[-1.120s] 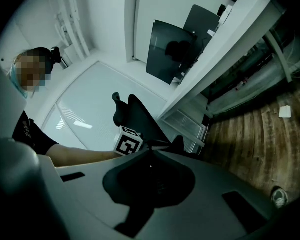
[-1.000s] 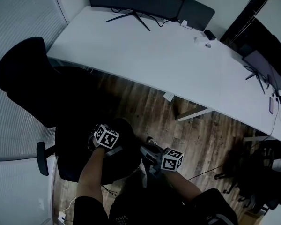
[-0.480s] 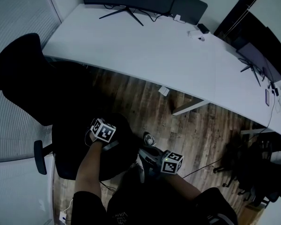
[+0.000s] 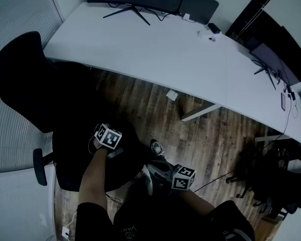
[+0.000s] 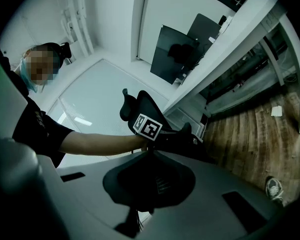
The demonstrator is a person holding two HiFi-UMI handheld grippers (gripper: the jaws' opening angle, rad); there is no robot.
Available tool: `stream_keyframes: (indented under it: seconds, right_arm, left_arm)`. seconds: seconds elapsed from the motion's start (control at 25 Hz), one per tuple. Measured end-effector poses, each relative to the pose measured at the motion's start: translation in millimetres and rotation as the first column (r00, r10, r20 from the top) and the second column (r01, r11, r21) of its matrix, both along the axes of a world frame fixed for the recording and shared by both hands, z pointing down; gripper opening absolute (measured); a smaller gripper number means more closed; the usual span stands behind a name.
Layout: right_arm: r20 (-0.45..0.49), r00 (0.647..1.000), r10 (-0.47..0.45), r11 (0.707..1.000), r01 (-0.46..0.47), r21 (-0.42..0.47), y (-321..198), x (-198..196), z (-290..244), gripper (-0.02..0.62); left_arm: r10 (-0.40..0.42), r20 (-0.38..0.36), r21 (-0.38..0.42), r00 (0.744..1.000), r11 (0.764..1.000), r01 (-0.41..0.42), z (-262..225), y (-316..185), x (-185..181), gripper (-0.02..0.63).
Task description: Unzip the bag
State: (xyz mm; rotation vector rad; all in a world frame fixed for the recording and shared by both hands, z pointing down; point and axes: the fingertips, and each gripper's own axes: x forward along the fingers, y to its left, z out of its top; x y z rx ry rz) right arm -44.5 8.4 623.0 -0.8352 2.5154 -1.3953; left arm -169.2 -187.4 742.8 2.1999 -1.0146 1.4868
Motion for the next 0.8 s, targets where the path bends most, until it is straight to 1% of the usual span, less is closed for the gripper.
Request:
stream_keyframes:
  seconds: [0.32, 0.52, 0.8]
  right_arm:
    - [-0.012, 1.0, -0.028, 1.0, 0.028, 0.008, 11.8, -2.9, -1.9, 0.046]
    - [-0.047, 0.996, -0.071, 0.997, 0.073, 0.03, 22.0, -6.1, 0.3, 0.046]
    - [-0.045, 0.996, -0.074, 0.997, 0.076, 0.027, 25.0, -0.7, 0.7, 0.046]
  left_arm:
    - [0.014, 0.016, -0.005, 1.0, 1.0, -0.014, 5.9, 4.3, 3.7, 0.084]
    - [0.002, 0.044, -0.015, 0.999, 1.0, -0.001, 13.0, 6.3, 6.5, 0.084]
    - [0.015, 0.052, 0.003, 0.999, 1.0, -0.015, 9.9, 12.4, 10.4, 0.084]
